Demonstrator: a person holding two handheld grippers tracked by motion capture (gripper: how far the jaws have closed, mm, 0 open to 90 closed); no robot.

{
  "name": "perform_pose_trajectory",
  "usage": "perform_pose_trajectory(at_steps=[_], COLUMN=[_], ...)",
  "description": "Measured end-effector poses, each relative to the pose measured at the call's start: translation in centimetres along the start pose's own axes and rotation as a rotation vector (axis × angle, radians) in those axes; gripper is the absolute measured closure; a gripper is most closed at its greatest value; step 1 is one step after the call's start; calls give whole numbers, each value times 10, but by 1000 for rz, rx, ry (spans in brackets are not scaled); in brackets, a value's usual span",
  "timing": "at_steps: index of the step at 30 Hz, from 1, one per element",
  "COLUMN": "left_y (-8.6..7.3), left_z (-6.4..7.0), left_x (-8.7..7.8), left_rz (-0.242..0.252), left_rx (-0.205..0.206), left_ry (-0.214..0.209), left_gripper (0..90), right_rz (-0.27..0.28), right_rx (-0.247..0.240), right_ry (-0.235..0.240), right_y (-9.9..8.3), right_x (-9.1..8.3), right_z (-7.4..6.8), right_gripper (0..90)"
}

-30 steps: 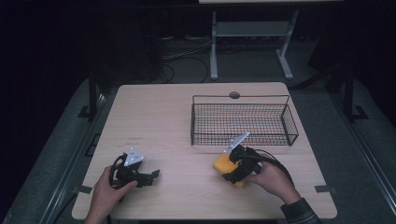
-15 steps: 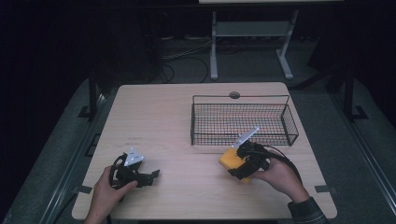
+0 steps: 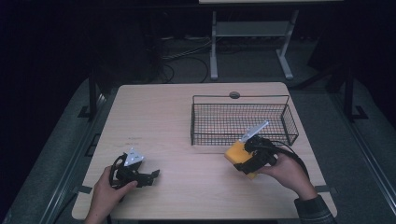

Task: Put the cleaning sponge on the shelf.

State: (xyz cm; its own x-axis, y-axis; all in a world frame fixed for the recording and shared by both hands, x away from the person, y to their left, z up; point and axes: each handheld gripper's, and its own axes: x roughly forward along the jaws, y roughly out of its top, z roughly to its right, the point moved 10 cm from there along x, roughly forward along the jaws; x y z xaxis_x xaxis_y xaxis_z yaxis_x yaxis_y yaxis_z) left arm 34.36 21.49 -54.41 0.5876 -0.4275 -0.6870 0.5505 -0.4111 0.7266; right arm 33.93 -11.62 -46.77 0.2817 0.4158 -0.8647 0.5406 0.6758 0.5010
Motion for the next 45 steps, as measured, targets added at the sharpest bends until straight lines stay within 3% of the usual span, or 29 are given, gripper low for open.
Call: perform_pose_trajectory(at_steps=[23, 45], left_y=[0, 0], left_z=[0, 0], left_x=[0, 0], left_rz=[-2, -3], left_rx=[5, 4], left_ry=[0, 0], left_gripper=[129, 129], right_rz=[17, 2], right_rx=[40, 99], right_ry=[-38, -89], right_y=[-1, -1], right_x=[-28, -43], right_z=[33, 77], right_gripper=[202, 202])
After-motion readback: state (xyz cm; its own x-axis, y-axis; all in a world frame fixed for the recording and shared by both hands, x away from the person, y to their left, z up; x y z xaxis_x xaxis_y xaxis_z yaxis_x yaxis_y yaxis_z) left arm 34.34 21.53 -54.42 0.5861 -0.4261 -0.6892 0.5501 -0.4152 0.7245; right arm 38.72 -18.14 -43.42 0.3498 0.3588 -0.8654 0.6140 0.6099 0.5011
